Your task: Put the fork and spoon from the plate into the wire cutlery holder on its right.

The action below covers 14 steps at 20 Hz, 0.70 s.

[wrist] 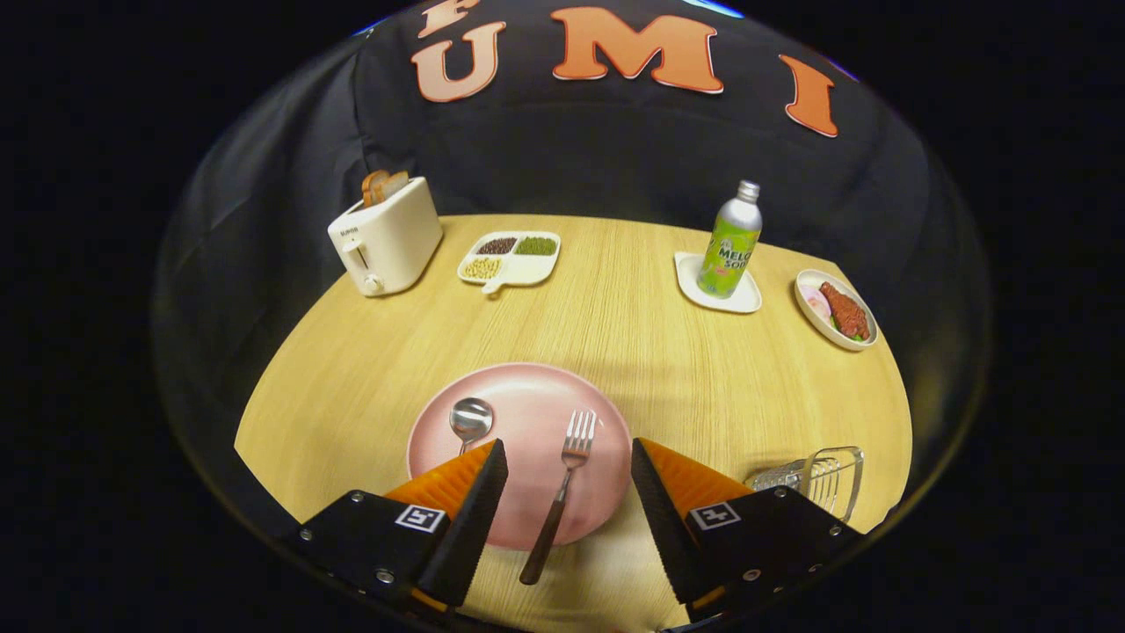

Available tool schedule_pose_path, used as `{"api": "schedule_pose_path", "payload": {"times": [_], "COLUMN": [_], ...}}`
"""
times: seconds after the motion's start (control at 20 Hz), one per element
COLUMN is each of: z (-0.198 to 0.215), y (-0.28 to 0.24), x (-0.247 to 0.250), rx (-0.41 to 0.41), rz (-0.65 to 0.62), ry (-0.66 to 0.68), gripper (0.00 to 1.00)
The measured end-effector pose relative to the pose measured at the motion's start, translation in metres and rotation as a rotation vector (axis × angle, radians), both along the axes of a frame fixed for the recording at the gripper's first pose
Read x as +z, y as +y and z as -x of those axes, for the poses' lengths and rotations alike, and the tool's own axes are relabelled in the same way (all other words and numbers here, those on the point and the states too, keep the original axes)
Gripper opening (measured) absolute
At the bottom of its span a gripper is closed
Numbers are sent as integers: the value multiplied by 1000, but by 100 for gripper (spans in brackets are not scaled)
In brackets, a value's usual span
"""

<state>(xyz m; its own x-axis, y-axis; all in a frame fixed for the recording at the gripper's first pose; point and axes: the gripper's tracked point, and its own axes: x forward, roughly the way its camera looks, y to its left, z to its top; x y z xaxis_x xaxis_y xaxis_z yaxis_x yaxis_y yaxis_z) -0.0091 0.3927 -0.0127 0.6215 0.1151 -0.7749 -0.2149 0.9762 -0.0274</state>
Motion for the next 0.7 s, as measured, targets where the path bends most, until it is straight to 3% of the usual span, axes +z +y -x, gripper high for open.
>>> {"api": "schedule_pose_path", "payload": {"times": [0.15,0.25,0.7], "z": [12,19,36], "y": [4,2,1], "x": [-25,-39,-73], "rx": [8,6,-14], "rz": [24,59,101], "ry": [97,155,312], "gripper": [78,68,42]}}
